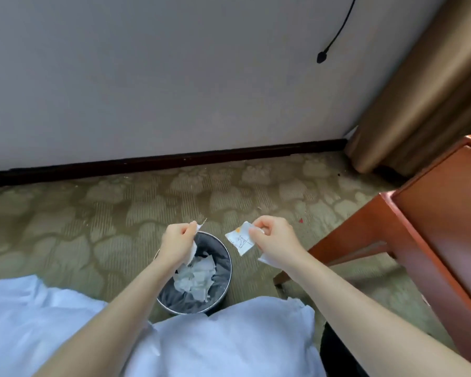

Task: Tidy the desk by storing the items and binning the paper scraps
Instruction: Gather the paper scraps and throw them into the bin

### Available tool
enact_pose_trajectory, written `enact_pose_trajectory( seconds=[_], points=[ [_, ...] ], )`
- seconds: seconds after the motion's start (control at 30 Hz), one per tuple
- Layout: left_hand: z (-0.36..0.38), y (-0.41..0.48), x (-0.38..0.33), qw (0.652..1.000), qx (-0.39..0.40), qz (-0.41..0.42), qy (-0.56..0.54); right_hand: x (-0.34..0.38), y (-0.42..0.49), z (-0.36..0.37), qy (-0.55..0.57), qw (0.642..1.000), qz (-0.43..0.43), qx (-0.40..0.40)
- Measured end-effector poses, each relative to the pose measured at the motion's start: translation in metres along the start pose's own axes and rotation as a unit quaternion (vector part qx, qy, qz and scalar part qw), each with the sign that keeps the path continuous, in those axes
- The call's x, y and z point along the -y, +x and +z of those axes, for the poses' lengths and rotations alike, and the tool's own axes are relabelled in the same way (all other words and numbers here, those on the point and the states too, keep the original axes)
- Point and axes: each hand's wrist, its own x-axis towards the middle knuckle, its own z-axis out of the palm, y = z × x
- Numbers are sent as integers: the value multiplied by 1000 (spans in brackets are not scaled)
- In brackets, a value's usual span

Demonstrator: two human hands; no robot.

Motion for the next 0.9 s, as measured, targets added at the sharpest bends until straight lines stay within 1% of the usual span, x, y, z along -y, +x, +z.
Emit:
enact_pose_trajectory(
  seconds=[0.1, 0.2, 0.27, 0.4, 0.6, 0.7, 0.8, 0.9],
  points=[
    [9, 23, 44, 997, -24, -68, -13, -17, 25, 34, -7, 999, 36, 21],
    [18, 42, 75, 994, -41, -104, -12, -33, 47, 69, -15, 997, 67, 45],
    [27, 50, 92, 991, -36, -128, -16, -44, 60, 91, -13, 994, 92, 58],
    [49, 57, 116, 981, -50, -186, -14, -65, 82, 132, -24, 988, 128, 85],
    [64, 65, 135, 973, -57, -224, 9, -87, 106, 177, -46, 982, 152, 106],
    [66, 64, 156, 967, -45, -249, 22, -91, 114, 187, -33, 980, 162, 106],
    [67, 65, 166, 961, -34, -273, 8, -91, 116, 187, -18, 977, 179, 117],
    [70, 64, 160, 964, 0, -264, 30, -94, 114, 184, 7, 975, 191, 113]
  ],
)
